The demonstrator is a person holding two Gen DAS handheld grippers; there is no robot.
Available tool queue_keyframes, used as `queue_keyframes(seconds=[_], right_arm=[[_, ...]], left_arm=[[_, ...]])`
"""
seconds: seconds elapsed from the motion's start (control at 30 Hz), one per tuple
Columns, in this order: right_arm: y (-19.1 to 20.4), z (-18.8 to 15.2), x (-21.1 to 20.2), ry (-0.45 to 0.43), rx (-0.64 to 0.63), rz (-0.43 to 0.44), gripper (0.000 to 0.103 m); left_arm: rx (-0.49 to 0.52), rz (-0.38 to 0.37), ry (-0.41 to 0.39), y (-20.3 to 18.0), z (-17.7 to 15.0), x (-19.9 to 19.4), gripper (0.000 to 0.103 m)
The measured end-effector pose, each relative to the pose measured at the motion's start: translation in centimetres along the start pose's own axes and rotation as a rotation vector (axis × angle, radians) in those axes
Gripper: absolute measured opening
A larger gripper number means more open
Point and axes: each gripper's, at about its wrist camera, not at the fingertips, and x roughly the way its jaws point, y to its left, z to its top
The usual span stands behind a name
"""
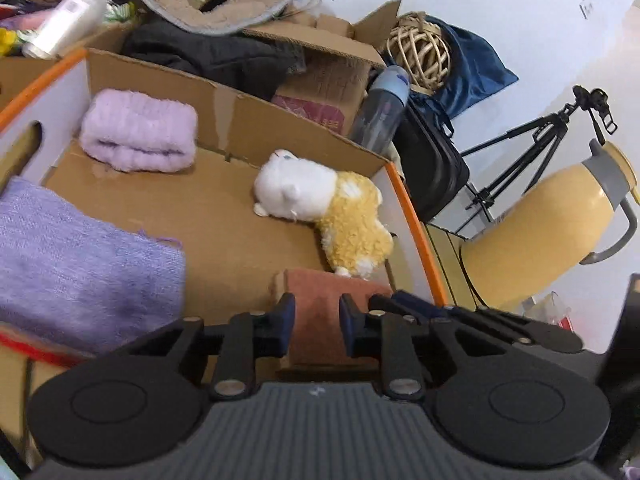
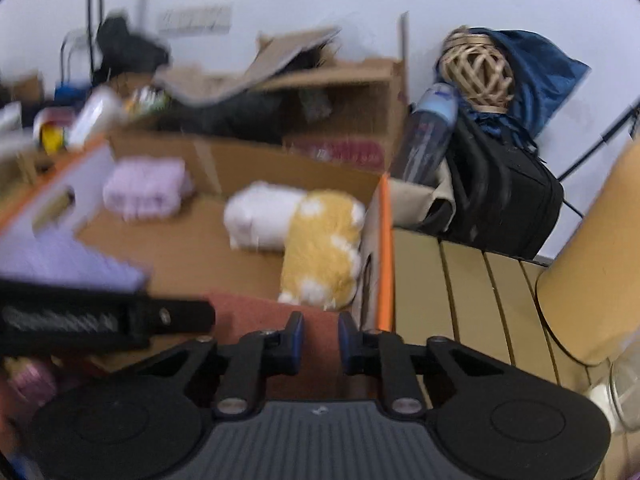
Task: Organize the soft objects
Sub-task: 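Carry the sponge block into the box and open the right tool, then withdraw the right tool from the box back over the table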
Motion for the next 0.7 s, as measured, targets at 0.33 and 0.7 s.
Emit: queue_keyframes(seconds=[0.33,0.7], right_arm=[[0.5,1.0,-9.4,-0.104,-0.035,0.017,0.018],[-1.4,-2.2,-28.2,-0.31,0.017,0.05,0.03]], left_arm=[[0.317,0.124,-0.203,-1.5,-1.5,-16.1,0.032],[0.467,0.308,-0.425,-1.3,-7.7,-33.3,0.062]])
